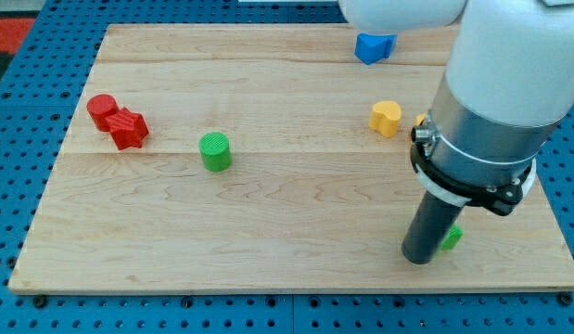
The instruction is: Push the green circle diagonally above the green star
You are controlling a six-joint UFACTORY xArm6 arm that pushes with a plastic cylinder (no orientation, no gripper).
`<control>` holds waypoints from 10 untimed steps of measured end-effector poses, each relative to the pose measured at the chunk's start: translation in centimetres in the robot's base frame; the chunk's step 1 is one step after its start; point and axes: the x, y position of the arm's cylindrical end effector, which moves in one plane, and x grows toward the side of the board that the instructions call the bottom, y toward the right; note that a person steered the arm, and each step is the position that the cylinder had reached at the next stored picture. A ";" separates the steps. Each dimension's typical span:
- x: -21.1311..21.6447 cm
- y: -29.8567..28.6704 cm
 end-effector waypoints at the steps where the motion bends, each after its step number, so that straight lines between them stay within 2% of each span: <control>1: 0.5 -4.8; 2: -1.1 -15.8; 3: -5.4 -22.5; 4: -10.6 -24.2; 5: -10.5 -28.2; 6: -13.9 -24.0; 7: -14.5 -20.1; 8: -13.8 -11.2; 9: -13.7 -10.6; 10: -14.5 -13.8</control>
